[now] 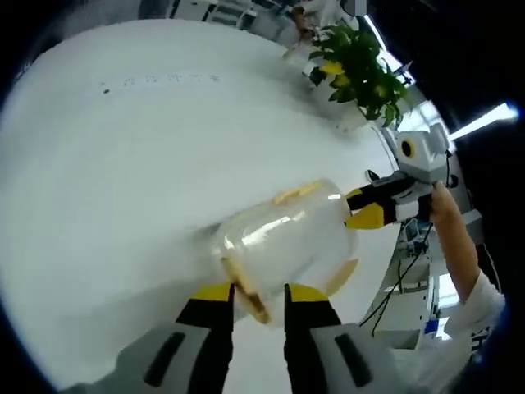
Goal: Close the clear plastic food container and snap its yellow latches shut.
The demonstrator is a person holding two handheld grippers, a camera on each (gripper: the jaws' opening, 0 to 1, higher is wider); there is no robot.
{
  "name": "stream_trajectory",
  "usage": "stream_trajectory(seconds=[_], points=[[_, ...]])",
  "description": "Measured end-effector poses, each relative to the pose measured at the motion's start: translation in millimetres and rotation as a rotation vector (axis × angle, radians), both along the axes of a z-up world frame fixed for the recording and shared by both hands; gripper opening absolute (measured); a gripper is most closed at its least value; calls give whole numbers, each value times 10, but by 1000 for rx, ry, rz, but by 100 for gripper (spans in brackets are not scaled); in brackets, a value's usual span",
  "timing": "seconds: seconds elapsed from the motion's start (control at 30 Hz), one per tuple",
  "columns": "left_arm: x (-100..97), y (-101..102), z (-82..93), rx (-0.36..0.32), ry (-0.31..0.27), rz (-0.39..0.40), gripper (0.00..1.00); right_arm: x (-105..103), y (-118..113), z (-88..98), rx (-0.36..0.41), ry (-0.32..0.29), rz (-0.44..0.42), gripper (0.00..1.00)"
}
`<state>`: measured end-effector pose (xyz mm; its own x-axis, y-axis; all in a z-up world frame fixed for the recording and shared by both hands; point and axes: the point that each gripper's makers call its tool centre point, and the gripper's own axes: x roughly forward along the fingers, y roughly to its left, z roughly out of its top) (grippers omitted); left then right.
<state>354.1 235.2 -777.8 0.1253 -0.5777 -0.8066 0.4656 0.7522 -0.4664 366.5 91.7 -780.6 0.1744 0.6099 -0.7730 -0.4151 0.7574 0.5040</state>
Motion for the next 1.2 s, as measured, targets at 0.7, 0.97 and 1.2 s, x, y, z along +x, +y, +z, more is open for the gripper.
stream_trajectory(seconds=[0.7, 0.97, 1.2], points=[[53, -381, 398, -84, -502, -107, 0, 129, 421, 475, 21, -227, 153, 0], [-37, -766, 304, -145, -480, -108, 0, 168, 661, 347, 11, -225, 190, 0], [-164, -739, 138, -174, -379, -65, 0, 226, 676, 240, -7, -211, 209, 0]])
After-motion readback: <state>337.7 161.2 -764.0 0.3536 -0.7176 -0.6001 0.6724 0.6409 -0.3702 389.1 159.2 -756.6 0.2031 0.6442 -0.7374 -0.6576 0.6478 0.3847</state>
